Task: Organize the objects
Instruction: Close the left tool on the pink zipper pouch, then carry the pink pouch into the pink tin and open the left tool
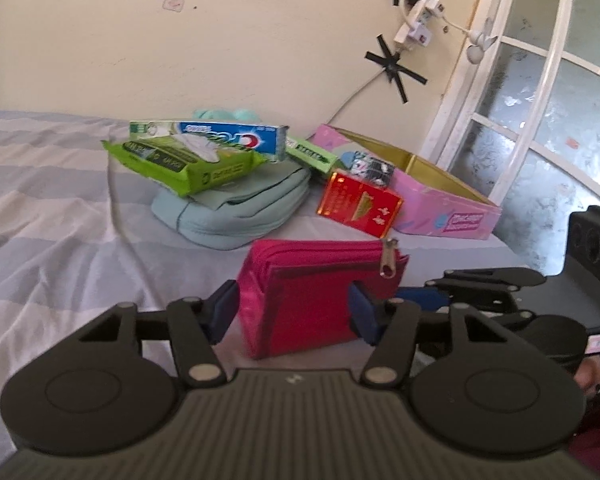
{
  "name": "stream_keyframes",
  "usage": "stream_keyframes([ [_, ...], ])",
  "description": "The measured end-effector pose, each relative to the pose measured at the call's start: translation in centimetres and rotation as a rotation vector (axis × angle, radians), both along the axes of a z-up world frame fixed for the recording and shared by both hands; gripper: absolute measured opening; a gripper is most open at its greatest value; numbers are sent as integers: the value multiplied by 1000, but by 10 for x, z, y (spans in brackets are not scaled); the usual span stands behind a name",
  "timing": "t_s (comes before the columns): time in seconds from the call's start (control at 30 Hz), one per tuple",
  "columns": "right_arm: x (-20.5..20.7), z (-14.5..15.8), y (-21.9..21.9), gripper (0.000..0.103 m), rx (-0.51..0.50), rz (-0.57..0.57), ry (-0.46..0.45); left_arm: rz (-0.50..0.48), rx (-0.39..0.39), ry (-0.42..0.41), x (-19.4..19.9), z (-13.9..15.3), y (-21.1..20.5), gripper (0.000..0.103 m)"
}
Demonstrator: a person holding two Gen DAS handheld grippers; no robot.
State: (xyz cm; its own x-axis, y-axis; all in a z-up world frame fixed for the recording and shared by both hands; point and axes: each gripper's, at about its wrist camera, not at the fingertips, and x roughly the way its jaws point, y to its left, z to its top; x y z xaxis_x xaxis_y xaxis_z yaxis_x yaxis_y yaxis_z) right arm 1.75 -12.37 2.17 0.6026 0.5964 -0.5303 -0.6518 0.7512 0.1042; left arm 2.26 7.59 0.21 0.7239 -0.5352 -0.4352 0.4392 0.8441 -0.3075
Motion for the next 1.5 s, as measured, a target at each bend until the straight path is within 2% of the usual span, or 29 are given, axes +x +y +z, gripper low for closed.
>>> stream_keyframes([
  [0.27,6,-1,4,30,-5,20,2,0,78,-35,-3,0,-14,62],
  [0.33,7,-1,4,28,-4,24,13,11,93,-39,-1,0,-15,56],
  [0.5,5,1,1,28,-11,8,13,5,91,-32,-3,2,-15,50],
  [0.77,-2,7,-21,28,-11,-41,1,-40,106,-32,-1,9,-38,50],
  [1.03,-6,9,-80,28,23,-185,10,-171,164,-12,17,15,-102,50],
  [1.27,-12,12,-157,28,89,-367,1,-332,233,-38,32,26,-187,50],
  [1.37,-13,21,-187,28,107,-437,-44,-378,258,-55,39,34,-223,50],
  [1.5,3,41,-224,27,132,-503,-135,-404,243,-73,63,55,-265,50],
])
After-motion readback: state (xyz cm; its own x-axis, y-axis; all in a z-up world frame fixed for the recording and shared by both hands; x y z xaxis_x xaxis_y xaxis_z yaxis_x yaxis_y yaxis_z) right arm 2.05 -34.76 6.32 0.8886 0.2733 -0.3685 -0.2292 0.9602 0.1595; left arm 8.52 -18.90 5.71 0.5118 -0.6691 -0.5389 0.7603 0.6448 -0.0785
